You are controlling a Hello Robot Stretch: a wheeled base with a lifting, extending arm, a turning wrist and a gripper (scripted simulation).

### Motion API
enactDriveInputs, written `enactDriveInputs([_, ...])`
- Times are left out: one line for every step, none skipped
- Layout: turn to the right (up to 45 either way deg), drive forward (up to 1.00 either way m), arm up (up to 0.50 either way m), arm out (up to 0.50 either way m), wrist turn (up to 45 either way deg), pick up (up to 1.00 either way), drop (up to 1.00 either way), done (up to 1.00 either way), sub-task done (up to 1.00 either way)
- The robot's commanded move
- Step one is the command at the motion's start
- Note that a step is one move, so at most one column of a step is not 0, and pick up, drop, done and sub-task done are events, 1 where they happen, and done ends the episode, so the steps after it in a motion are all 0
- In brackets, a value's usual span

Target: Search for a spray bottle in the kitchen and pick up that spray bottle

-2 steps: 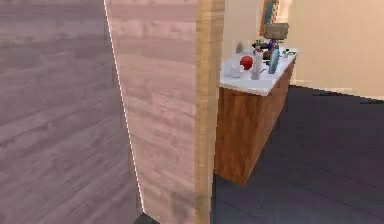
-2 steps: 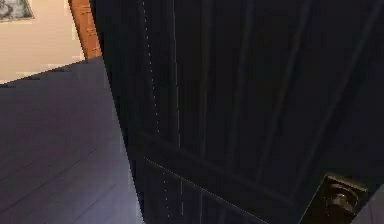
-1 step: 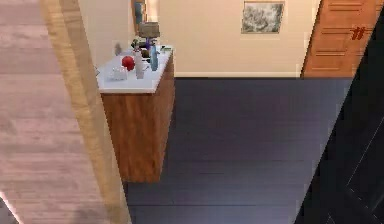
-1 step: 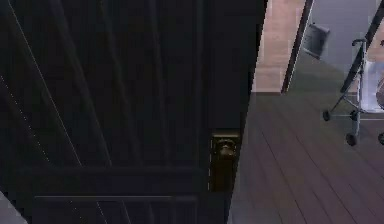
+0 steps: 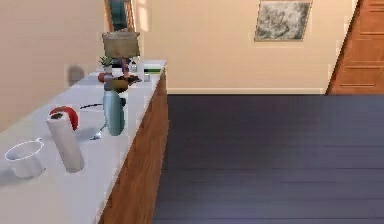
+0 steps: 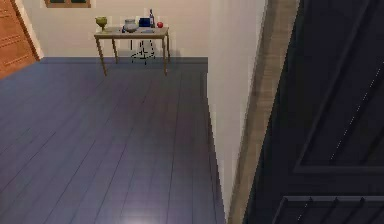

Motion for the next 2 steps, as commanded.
enactDriveInputs([0.0, 1.00, 0.00, 0.00, 0.0, 0.00, 0.00, 0.00, 0.00])
enactDriveInputs([24.0, 0.00, 0.00, 0.00, 0.0, 0.00, 0.00, 0.00, 0.00])
